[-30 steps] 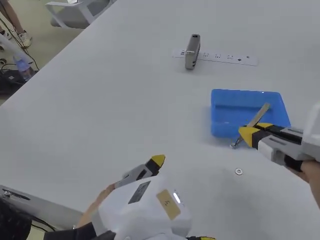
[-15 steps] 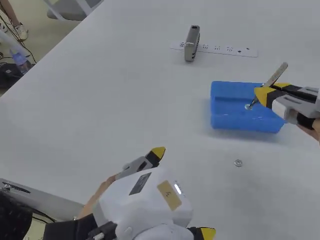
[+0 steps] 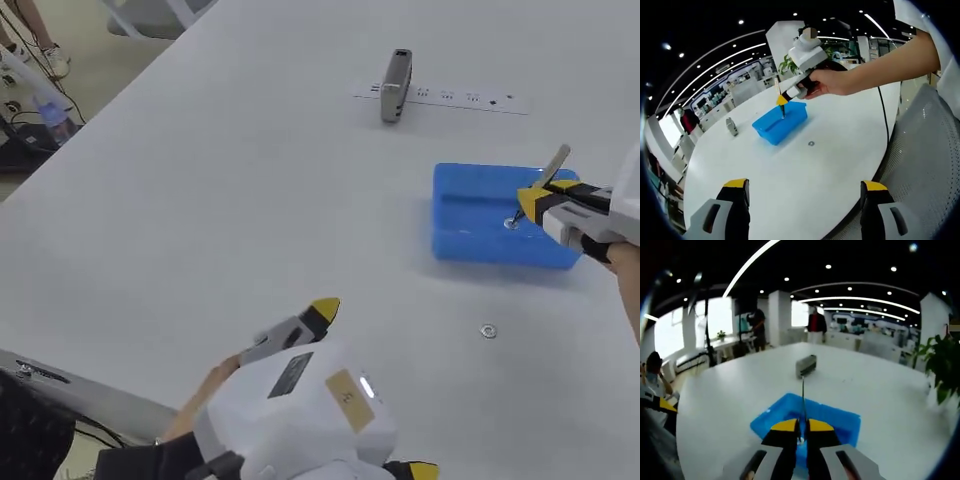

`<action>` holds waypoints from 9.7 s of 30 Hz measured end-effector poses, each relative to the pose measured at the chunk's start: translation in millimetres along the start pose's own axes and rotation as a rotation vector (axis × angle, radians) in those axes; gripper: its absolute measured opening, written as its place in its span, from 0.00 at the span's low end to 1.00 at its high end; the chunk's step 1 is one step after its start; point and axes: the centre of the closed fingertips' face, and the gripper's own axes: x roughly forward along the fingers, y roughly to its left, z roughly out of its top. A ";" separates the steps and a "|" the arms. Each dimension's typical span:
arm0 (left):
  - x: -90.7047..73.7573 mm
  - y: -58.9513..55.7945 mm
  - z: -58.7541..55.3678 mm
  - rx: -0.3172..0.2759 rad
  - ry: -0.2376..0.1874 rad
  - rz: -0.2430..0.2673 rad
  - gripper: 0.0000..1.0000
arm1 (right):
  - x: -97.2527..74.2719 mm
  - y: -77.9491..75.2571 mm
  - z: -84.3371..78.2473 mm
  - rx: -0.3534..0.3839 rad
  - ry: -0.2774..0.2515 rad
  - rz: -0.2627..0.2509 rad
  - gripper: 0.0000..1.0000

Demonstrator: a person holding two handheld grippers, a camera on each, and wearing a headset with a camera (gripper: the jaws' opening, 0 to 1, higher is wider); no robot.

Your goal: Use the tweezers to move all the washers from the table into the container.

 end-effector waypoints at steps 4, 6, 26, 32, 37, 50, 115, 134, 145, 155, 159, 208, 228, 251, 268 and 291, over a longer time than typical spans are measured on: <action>-0.3 0.2 -0.2 0.004 0.001 0.002 0.93 | 7.3 -0.8 -9.2 0.008 0.021 -0.004 0.02; -1.1 1.2 0.9 -0.002 -0.005 0.005 0.93 | 8.9 -1.2 -11.5 0.015 0.031 -0.004 0.02; -0.5 2.5 -2.6 -0.005 0.011 0.010 0.93 | 23.1 -1.9 -27.9 0.006 0.065 0.004 0.02; -0.6 2.2 -2.4 -0.006 0.012 0.008 0.93 | 23.9 -1.9 -27.7 0.002 0.063 0.007 0.03; -0.5 1.8 -2.5 -0.003 0.012 0.007 0.93 | 20.0 -4.5 -24.8 -0.030 0.064 -0.004 0.04; -0.8 3.1 -1.4 -0.003 0.007 0.016 0.93 | -34.2 15.4 12.1 0.059 -0.079 0.026 0.04; -1.7 7.3 -2.7 0.006 0.011 0.035 0.91 | -61.3 76.0 -70.4 0.048 0.068 0.107 0.05; -1.0 6.5 -4.1 0.010 0.019 0.031 0.90 | -62.9 79.6 -68.2 0.058 0.081 0.111 0.04; -0.9 5.8 -3.8 0.007 0.016 0.026 0.90 | -56.5 78.8 -71.1 0.012 0.112 0.109 0.03; -0.3 5.1 -4.8 0.012 0.021 0.024 0.90 | -49.9 84.0 -70.5 -0.099 0.119 0.115 0.02; -2.5 5.4 0.2 0.001 -0.005 0.024 0.91 | -49.1 81.1 -69.4 -0.053 0.139 0.121 0.02; 3.1 4.7 -9.4 0.003 0.045 0.016 0.94 | -2.8 -23.2 -13.2 0.040 0.042 -0.041 0.02; -6.7 26.9 8.9 -0.065 -0.026 0.113 0.95 | 9.0 -30.9 -36.1 0.090 0.100 -0.052 0.03; -38.3 64.7 160.5 -0.244 -0.362 -0.065 0.60 | -102.3 74.7 48.2 0.056 -0.110 0.381 0.03; -32.0 1.4 182.8 -0.185 -0.339 -0.682 0.23 | -158.3 154.2 21.1 -0.017 -0.003 0.681 0.03; -8.8 -22.7 144.7 0.145 -0.238 -0.732 0.00 | -149.7 133.5 -35.1 -0.248 0.250 0.708 0.05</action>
